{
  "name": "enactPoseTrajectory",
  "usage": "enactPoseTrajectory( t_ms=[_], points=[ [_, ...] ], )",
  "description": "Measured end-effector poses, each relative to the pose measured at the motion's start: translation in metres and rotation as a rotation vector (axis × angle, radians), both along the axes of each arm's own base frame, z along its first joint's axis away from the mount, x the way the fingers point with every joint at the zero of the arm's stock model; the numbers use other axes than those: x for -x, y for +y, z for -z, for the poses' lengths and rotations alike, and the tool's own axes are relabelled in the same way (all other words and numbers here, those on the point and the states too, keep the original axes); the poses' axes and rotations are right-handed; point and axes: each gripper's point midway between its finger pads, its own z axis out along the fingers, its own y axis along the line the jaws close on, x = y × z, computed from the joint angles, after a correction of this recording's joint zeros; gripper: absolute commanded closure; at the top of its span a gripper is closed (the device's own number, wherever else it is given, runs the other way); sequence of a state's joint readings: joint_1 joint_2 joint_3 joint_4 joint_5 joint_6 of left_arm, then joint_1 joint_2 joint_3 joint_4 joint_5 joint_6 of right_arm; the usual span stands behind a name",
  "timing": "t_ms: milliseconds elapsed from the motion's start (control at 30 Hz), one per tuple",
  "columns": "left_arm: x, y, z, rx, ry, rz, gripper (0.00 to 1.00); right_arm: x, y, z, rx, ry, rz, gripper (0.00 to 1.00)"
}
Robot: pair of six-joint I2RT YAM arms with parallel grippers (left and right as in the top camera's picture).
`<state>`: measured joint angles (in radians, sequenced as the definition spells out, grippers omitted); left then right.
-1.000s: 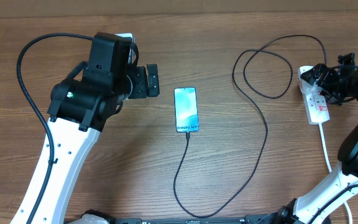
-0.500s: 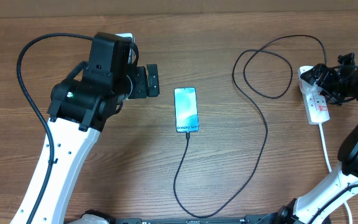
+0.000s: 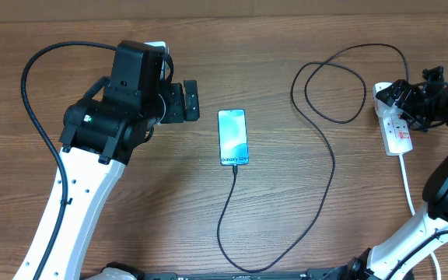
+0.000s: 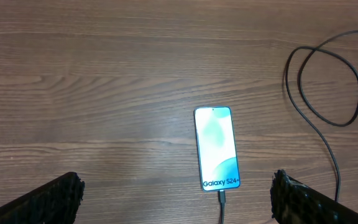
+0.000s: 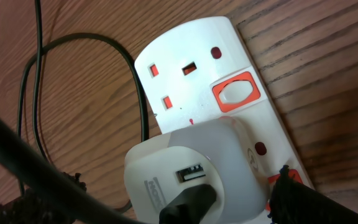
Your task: Plug charger to phone and switch on socket
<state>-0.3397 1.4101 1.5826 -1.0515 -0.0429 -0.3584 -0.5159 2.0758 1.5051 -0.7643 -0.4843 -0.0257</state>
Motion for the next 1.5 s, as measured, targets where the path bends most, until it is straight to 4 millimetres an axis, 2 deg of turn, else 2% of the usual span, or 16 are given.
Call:
enactPoseTrajectory(
  t_ms=[267,1033,1367,1500],
  points=[
    [0.000,0.000,0.000,0.000,0.000,0.000,0.00,-0.003,0.007,0.000,0.009,0.002,-0.016,0.00],
    [0.000,0.000,0.000,0.000,0.000,0.000,0.00,-0.002,0.007,0.001,0.036,0.022,-0.007,0.00],
    [0.000,0.000,0.000,0.000,0.000,0.000,0.00,0.017,0.023,-0.006,-0.064,0.089,0.016,0.00],
    [0.000,0.000,0.000,0.000,0.000,0.000,0.00,0.027,0.016,-0.026,-0.034,0.086,0.051,0.00]
  ],
)
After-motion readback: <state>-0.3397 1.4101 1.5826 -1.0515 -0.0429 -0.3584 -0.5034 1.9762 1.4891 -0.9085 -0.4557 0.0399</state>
